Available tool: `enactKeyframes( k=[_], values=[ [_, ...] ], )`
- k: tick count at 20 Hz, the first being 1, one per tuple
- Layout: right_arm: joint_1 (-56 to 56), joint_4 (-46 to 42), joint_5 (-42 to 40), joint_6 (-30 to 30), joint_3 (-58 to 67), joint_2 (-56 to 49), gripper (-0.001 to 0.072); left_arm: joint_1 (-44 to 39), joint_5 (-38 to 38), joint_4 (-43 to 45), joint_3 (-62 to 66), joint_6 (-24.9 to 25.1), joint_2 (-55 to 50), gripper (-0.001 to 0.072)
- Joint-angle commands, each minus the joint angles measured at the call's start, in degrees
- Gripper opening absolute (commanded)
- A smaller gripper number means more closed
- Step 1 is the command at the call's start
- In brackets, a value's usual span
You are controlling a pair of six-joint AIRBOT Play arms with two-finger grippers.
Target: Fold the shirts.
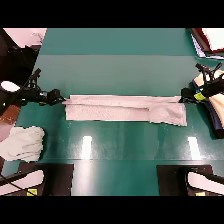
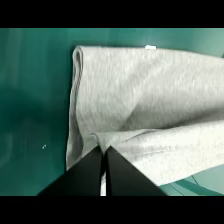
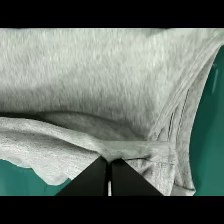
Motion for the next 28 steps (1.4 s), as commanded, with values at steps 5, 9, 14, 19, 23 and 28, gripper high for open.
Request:
enactKeyframes(
  k=[5, 9, 14, 19, 23, 28],
  values=[
    [-0.6, 3.3, -11.1, 4.0, 0.7, -1.0, 0.0575, 0.0, 5.2, -11.1, 7.0, 1.3, -2.7, 0.0589],
    [-5.2, 8.8, -4.9, -1.4, 0.7, -0.9, 0.0575, 0.0, -3.5, -12.0, 10.6, 1.3, -2.6, 0.0410],
    [-14.6, 9.0, 4.6, -7.4, 0.6, -1.0, 0.0576, 0.0, -11.1, -12.2, 10.6, 3.9, -2.7, 0.0022],
    [-24.5, 9.4, 6.2, -12.1, -3.8, -4.2, 0.0599, -7.7, -11.6, -11.1, 10.6, 3.8, -2.7, 0.0023],
    [-27.2, 18.8, 8.5, -19.4, -4.4, -12.1, 0.0592, -16.5, -9.6, -10.2, 10.6, 3.8, -2.7, 0.0022],
    [-24.3, 21.1, 6.5, -24.1, -4.4, -17.5, 0.0591, -22.7, -7.3, -9.8, 10.6, 0.7, -2.7, 0.0022]
  ],
)
